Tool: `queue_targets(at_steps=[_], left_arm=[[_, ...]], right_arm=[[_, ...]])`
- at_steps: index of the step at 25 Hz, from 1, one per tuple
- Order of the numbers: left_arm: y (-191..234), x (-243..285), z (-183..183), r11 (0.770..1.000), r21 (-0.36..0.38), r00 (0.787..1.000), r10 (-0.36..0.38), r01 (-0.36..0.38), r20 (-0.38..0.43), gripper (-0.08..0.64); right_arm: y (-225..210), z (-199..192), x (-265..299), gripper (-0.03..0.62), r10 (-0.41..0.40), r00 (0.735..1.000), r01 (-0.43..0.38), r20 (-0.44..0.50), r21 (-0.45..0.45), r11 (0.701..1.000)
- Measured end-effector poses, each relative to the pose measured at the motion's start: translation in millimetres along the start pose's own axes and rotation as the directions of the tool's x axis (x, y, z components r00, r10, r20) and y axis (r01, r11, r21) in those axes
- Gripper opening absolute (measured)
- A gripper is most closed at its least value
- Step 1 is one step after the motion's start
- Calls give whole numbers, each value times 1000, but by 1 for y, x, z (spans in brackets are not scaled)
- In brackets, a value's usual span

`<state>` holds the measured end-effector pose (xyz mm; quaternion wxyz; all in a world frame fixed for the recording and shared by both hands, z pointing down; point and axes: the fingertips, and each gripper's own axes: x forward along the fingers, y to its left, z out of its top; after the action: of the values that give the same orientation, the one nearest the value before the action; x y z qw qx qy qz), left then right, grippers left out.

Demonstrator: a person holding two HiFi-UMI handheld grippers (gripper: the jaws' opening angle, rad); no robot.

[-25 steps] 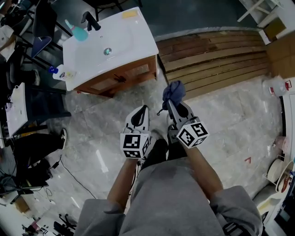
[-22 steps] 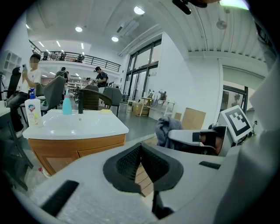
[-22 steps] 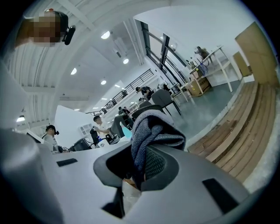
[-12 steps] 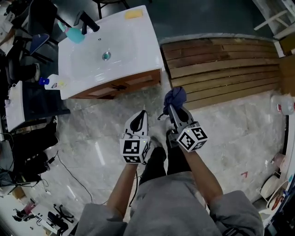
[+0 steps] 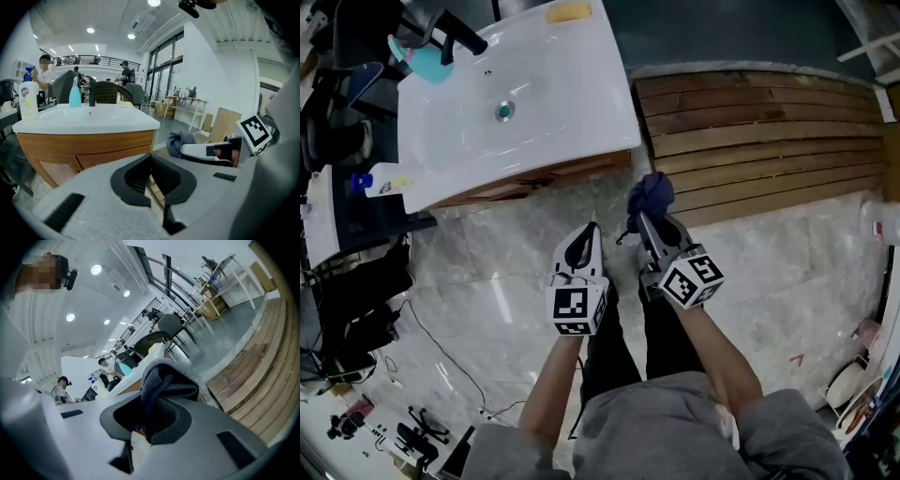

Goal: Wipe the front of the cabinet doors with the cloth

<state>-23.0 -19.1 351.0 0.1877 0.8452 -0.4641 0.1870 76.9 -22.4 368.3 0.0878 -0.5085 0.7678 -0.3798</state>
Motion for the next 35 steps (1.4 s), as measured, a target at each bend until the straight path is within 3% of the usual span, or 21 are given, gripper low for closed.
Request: queue_targets(at_steps=[14, 28, 35], left_arm=[[34, 47, -58, 1000, -1, 999, -21, 21, -47, 8], [58, 93, -117, 1000, -8, 997, -28, 28, -79, 8], [68, 114, -148, 999, -33, 994, -28, 24, -104, 8]], right_arm=[[-48, -61, 32, 41, -44, 999, 45, -28, 47, 998], [-105, -133, 84, 41, -32, 996, 44, -82, 149, 988], [-147, -162, 105, 41, -65, 994, 82, -88, 212, 974]])
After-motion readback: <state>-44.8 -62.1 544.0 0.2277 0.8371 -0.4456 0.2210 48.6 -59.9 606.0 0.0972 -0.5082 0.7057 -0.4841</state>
